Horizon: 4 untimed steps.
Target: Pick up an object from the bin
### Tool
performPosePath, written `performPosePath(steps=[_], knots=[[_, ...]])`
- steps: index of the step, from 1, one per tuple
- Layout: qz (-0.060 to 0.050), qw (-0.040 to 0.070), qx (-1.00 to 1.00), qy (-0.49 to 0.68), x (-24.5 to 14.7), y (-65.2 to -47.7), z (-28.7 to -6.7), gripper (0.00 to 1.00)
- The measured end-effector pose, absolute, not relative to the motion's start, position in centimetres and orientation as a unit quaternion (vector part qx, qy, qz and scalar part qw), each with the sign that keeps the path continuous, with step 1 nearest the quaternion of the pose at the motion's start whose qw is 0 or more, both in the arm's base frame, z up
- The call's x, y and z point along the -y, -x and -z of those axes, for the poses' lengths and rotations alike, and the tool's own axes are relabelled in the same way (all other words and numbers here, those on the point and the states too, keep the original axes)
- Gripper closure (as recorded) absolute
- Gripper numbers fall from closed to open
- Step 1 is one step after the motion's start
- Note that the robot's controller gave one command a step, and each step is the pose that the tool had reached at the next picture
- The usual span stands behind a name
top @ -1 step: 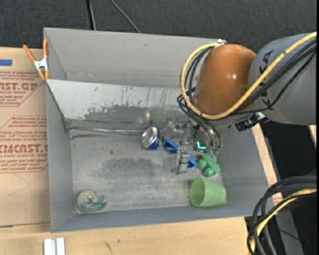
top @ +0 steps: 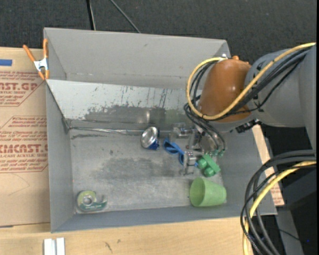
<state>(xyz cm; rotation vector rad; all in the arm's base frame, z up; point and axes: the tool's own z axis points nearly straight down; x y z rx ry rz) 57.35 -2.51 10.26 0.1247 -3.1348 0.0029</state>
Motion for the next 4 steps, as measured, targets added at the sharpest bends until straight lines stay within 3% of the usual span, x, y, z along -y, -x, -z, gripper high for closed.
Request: performPosePath(steps=[1, 2, 3, 4], knots=[[0.001, -0.002, 0.999, 0.042, 2.7, -57.1, -7.2, 0.00], [0.000, -0.003, 0.999, 0.042, 2.8, -57.2, -7.4, 1.00], [-0.001, -0.006, 1.000, -0.028, 4.7, -55.3, -25.0, 1.00], [0.001, 0.003, 0.978, -0.209, 7.6, -48.6, -18.2, 1.00]])
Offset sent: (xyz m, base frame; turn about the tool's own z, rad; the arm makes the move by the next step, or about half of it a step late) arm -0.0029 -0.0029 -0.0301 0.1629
